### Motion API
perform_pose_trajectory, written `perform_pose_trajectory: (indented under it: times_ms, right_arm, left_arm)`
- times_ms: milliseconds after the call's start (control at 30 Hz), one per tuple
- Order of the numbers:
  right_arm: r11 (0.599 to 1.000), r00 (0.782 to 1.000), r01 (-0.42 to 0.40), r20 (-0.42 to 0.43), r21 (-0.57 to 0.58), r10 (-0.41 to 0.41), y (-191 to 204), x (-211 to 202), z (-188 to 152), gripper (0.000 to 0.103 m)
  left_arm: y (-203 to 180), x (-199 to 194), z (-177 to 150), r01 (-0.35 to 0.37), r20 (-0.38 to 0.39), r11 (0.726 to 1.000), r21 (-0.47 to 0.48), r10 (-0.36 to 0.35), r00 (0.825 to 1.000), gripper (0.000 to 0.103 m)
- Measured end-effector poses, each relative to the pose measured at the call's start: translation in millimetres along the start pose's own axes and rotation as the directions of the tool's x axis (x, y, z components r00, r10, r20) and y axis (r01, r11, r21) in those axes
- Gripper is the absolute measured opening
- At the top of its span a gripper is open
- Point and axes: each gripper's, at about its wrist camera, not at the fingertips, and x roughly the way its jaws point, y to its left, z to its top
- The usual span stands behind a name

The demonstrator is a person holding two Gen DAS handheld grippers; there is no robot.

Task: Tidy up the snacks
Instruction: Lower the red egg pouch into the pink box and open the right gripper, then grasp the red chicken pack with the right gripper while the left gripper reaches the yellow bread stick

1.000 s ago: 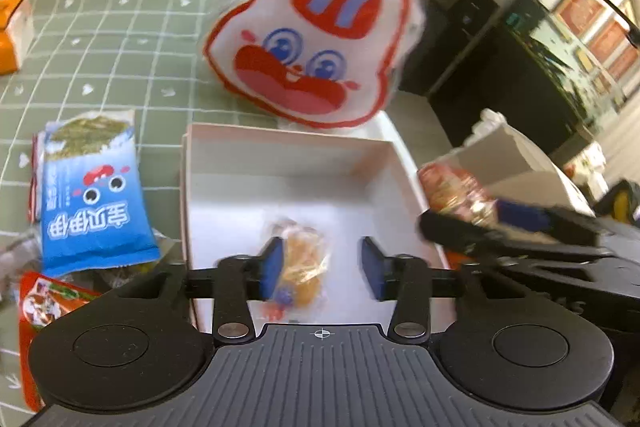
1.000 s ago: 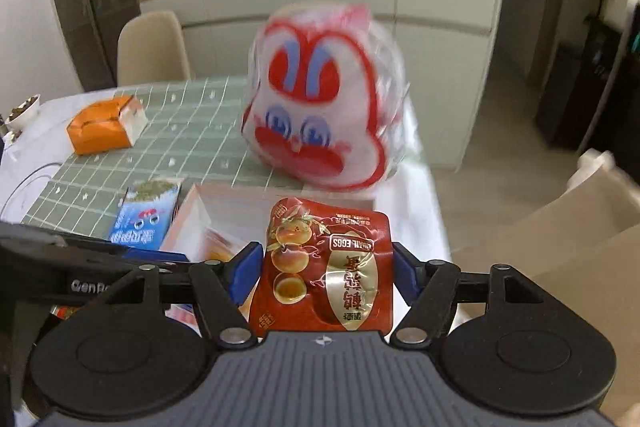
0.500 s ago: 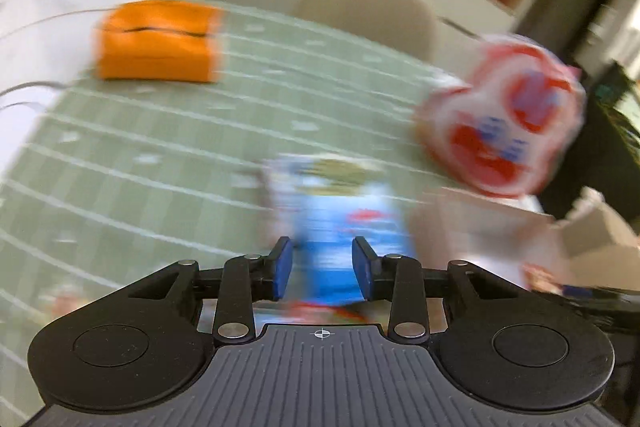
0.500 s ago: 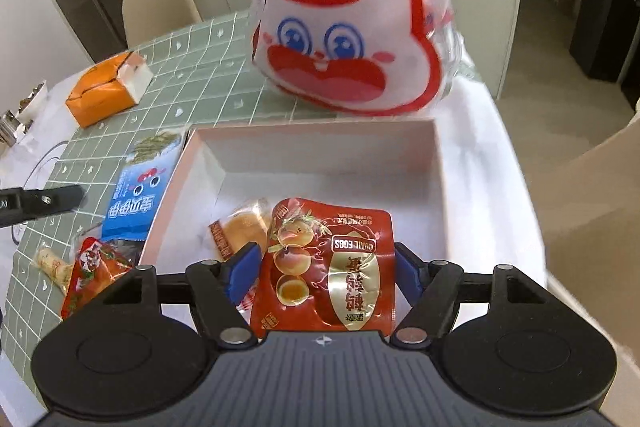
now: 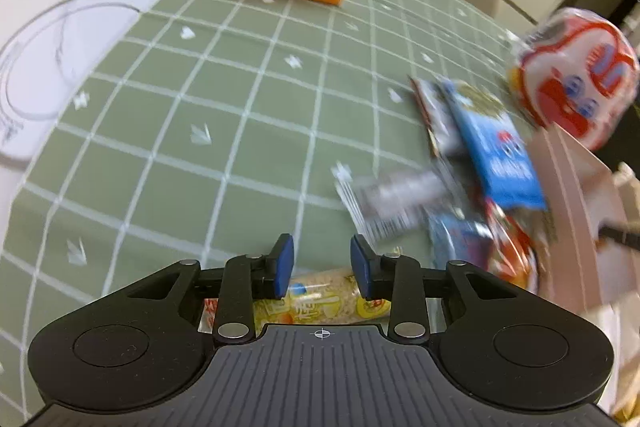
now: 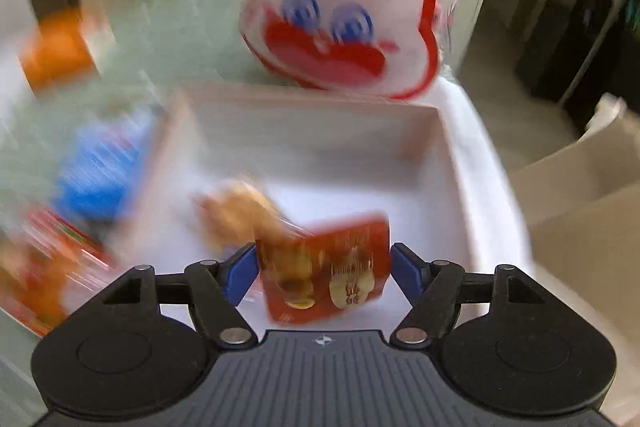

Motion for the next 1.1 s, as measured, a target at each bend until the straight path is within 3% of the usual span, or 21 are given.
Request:
perform_pose_trajectory:
  times_ms: [67,200,367,533,633,733,767,867,1100]
  right_arm:
    - [0.998,0.997,-0.048,0.055,0.034,0.046,10,-16,0,0.072]
    - [0.986,0.988,-0.101,0.101,-0.129,0.115,65,-38,-14,0.072]
    - [0.957,0.977,-0.195,0.044,-0.217,0.209,127,-33,-34,0.071]
    - [0.948,0.982,-0.189,-0.021,-0.255,0.19,180,4,-29,0.07]
    - [0.952,0.984,-0.18,-0.059,-0.249,0.171,186,21,-31,0.065]
    - [0.924,0.984,-0.178,-0.055,-0.338,0.169,193,9,-50,0.06]
    - [0.912,0.984,-0.176,-0.066,-0.371,0.163,193,3,-61,0.053]
    - [0.899,0.982,-0.185,-0.093,-0.396,0.162,180,-10,-88,0.052]
    - [0.931,0.982,-0.187,-0.089,-0.312,0.167,126,-38,-123,0.052]
  left_arm:
    - [-3,-8,-15,0.03,-0.012,1.0,-0.005,-0.03,0.999,0.035]
    - [-11,-21,-46,0.078,-0.027,0.997,-0.001,-0.078,0.997,0.035]
    - [-21,-34,-74,0.11,-0.069,0.994,0.013,-0.109,0.992,0.037]
    - [-32,-45,-90,0.078,-0.092,0.996,0.048,-0.073,0.993,0.037]
    - [-33,-51,-94,0.09,-0.096,0.995,0.029,-0.087,0.992,0.037]
    - [-38,-53,-97,0.106,-0.101,0.994,0.028,-0.103,0.99,0.037]
    - [-40,-52,-98,0.112,-0.104,0.993,0.031,-0.108,0.989,0.037]
    - [-47,-52,-100,0.127,-0.106,0.991,0.039,-0.122,0.987,0.037]
    - [-60,-66,-104,0.127,-0.085,0.987,0.102,-0.119,0.989,0.037]
